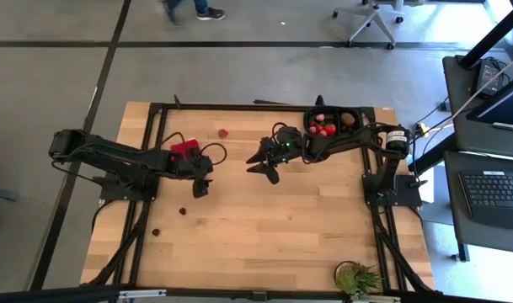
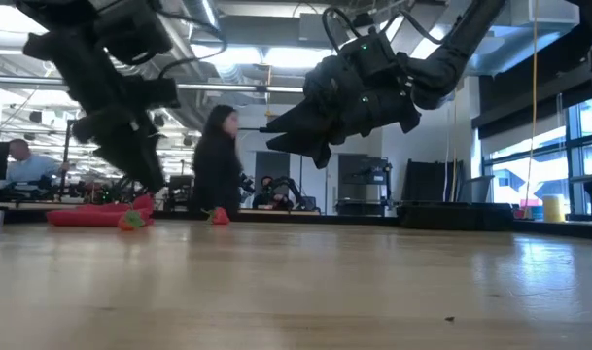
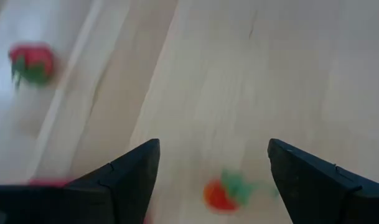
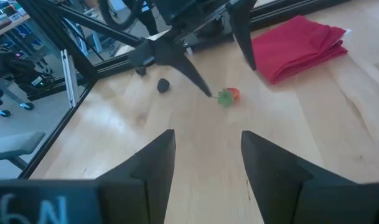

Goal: Pick and placing Produce into tupperware
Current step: Put the red strawberry into the black bin

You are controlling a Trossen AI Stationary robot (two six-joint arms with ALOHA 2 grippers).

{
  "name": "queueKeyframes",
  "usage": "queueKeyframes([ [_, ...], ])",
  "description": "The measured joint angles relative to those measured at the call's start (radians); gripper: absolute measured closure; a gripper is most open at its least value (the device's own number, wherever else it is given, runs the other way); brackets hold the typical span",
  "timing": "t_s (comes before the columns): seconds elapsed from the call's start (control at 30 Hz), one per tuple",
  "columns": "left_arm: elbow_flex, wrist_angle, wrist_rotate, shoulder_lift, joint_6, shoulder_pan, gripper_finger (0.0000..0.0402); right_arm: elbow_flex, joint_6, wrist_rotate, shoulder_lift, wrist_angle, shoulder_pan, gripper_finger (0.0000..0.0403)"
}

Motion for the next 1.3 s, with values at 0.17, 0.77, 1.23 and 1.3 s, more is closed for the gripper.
queueKeyframes([
  [0.17, 0.0, -0.086, -0.006, 0.0, -0.006, -0.006, 0.0113, 0.0, -0.001, 0.0, 0.0, 0.0, 0.0, 0.0217],
  [0.77, 0.0, -0.078, 0.043, 0.134, 0.076, -0.006, 0.0113, 0.0, 0.001, 0.001, 0.0, 0.002, 0.0, 0.0217],
  [1.23, 0.003, -0.047, 0.045, 0.196, 0.126, -0.006, 0.0113, 0.0, 0.001, 0.001, 0.0, 0.002, 0.0, 0.0217],
  [1.3, 0.002, -0.046, 0.055, 0.196, 0.126, -0.005, 0.0116, 0.0, 0.002, 0.001, 0.0, 0.002, 0.0, 0.0217],
])
